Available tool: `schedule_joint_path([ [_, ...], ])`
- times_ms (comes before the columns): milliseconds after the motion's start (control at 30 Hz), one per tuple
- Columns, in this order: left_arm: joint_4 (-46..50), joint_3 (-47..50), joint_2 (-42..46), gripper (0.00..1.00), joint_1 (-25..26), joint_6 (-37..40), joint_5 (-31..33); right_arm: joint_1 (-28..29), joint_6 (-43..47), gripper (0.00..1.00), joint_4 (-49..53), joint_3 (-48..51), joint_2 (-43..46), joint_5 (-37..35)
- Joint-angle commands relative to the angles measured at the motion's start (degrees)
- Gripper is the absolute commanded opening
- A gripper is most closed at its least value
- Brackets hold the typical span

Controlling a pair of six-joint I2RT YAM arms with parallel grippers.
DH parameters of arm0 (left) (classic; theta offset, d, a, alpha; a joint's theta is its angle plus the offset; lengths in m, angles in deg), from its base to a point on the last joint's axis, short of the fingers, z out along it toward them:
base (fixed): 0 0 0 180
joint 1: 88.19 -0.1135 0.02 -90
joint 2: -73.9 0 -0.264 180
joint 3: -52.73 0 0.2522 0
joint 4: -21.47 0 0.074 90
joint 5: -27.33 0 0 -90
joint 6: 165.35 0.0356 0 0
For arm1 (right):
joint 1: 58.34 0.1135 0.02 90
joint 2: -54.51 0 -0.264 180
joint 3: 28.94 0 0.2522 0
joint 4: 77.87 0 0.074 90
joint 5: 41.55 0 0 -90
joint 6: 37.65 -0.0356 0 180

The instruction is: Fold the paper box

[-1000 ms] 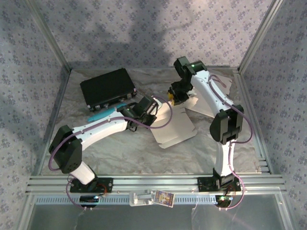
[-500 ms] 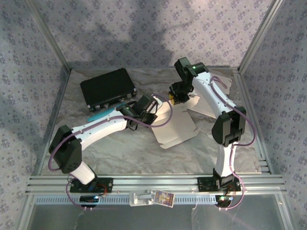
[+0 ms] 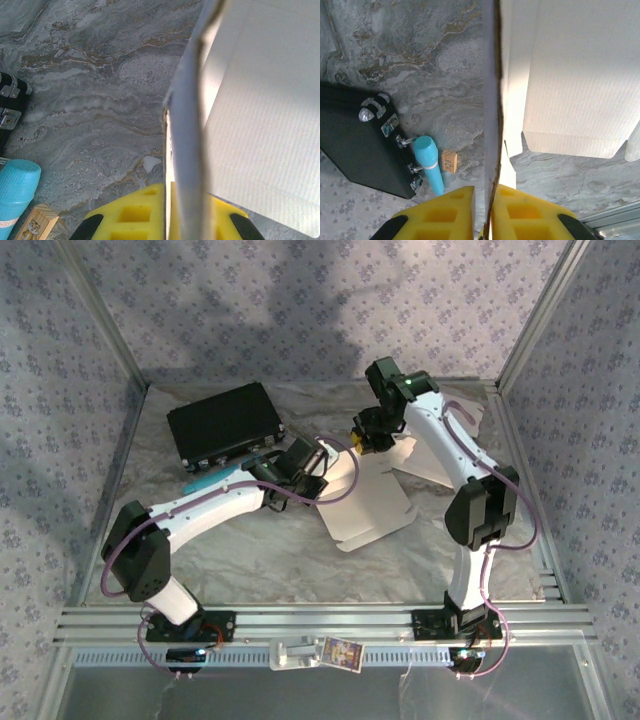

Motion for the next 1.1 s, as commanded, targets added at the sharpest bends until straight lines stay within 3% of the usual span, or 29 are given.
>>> schedule_joint_path([
  [0, 0.49, -1.98, -0.11, 0.00, -0.25, -0.19, -1.04, 0.18, -0.57, 0.12, -0.07, 0.86, 1.61, 0.02],
  [267, 0.49, -1.99, -0.06, 0.00, -0.58, -0.18, -1.25, 0.09, -0.63, 0.09, -0.82, 2.54, 1.17, 0.46],
  [533, -0.26, -1.53, 0.69, 0.00, -1.69, -0.83, -2.89, 0.30, -0.48, 0.13, -1.74, 2.89, 0.60, 0.20],
  [667, -0.05, -1.42, 0.79, 0.00, -1.67, -0.74, -3.20, 0.32, -0.86, 0.00, -1.96, 3.14, 0.98, -0.30],
  [833, -0.04, -1.64, 1.07, 0.00, -1.99, -1.35, -3.20, 0.22, -0.79, 0.00, -2.36, 3.61, 1.12, -0.36],
  [933, 0.77, -2.50, 2.42, 0.21, -3.35, -4.84, -4.25, 0.09, 0.19, 0.00, -7.63, 7.23, 2.93, -1.16],
  [1000, 1.98, -3.20, 4.31, 0.37, -5.17, -8.96, -6.75, -0.04, 0.44, 0.00, -17.36, 14.23, 6.59, -2.66],
  [1067, 2.96, -3.22, 6.41, 0.46, -7.36, -13.66, -10.35, -0.04, 0.08, 0.00, -25.66, 20.47, 10.31, -3.92],
])
